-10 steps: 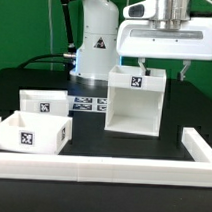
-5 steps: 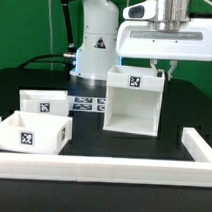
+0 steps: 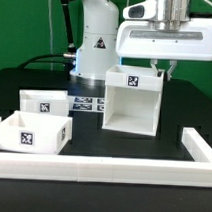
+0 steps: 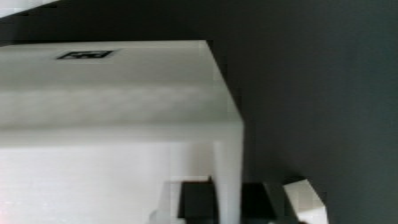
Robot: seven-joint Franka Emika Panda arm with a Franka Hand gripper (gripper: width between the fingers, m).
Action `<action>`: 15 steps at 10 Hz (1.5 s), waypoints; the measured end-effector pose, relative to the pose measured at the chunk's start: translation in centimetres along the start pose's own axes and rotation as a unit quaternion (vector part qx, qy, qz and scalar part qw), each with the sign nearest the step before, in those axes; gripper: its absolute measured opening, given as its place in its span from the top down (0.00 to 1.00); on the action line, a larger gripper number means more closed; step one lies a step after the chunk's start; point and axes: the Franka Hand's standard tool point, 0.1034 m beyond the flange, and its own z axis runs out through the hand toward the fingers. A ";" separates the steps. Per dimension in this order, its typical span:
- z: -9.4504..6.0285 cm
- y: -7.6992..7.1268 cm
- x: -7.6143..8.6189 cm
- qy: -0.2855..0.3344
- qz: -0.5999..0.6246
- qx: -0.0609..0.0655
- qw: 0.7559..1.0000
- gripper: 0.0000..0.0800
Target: Assemble drawer
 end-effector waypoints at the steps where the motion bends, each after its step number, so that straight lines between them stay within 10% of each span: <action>1: 0.0 0.0 0.1 0.000 -0.003 0.000 1.000 0.95; 11: 0.7 -2.6 12.3 0.044 -0.069 0.029 0.996 0.95; 15: 0.4 -2.5 13.0 0.047 -0.043 0.032 0.997 0.95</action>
Offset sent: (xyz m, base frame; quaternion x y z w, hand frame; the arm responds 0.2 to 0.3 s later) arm 0.0458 0.0023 -0.0049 0.0232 0.0049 -0.0247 0.9994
